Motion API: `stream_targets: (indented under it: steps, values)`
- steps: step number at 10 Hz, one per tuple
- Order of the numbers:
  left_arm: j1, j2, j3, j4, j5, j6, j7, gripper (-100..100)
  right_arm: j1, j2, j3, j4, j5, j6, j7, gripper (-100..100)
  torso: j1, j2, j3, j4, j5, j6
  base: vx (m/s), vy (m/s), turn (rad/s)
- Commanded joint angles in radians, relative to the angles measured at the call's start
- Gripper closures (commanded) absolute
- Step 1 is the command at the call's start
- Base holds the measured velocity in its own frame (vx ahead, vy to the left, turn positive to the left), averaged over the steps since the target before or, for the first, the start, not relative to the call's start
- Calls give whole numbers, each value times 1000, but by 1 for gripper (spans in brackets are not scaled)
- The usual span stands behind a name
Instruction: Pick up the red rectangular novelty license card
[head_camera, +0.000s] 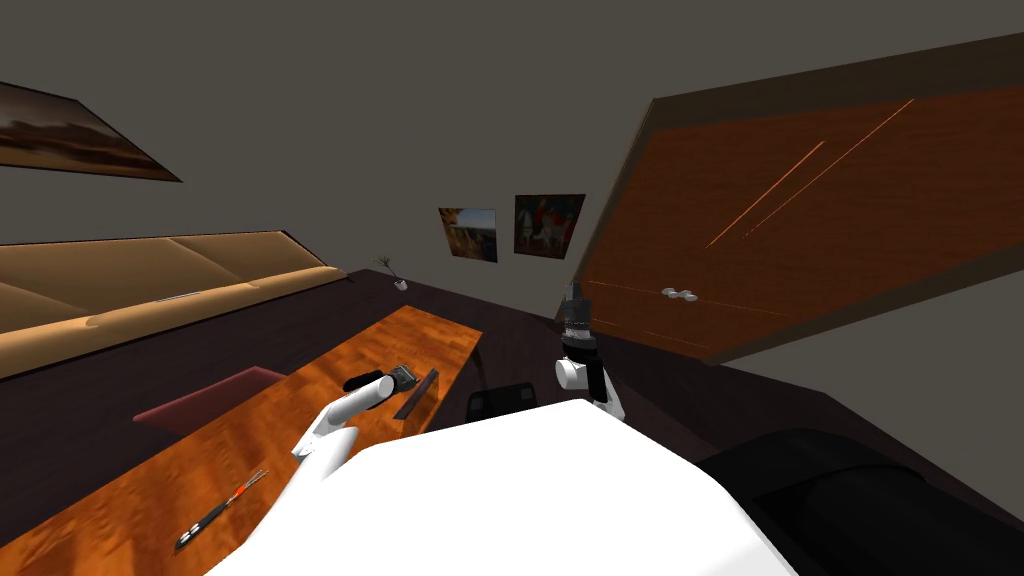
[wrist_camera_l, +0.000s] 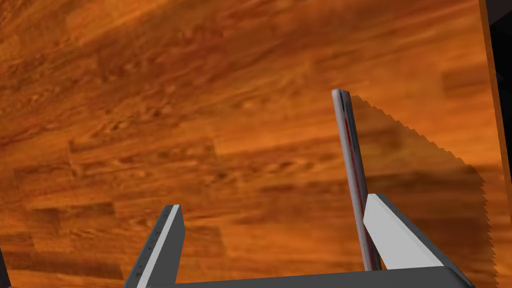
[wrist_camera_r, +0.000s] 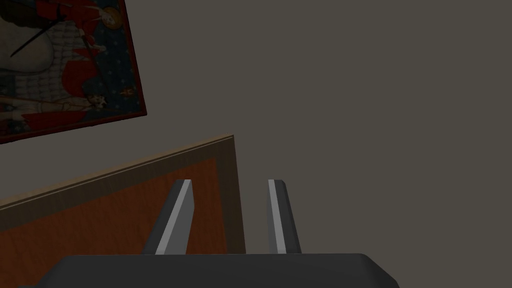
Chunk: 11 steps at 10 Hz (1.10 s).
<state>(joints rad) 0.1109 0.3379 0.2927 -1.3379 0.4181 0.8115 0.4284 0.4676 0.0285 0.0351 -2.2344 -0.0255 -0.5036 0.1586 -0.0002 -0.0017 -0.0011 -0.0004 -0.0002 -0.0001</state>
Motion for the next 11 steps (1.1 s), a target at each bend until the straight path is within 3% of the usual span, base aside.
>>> stream_targets:
  steps: [1, 2, 7, 11]
  values:
    - [-17, 13, 10, 46, 18, 50, 17, -100, 0, 0, 0, 0, 0, 0, 0, 0, 0, 0, 0, 0, 0, 0, 31, -5, -10]
    - [-17, 13, 10, 46, 18, 62, 17, -100, 0, 0, 0, 0, 0, 0, 0, 0, 0, 0, 0, 0, 0, 0, 26, -4, -3]
    - [-61, 58, 39, 176, 72, 212, 66, -100, 0, 0, 0, 0, 0, 0, 0, 0, 0, 0, 0, 0, 0, 0, 35, -4, -7]
    - [-84, 83, 54, 242, 101, 304, 92, -100, 0, 0, 0, 0, 0, 0, 0, 0, 0, 0, 0, 0, 0, 0, 28, -3, -4]
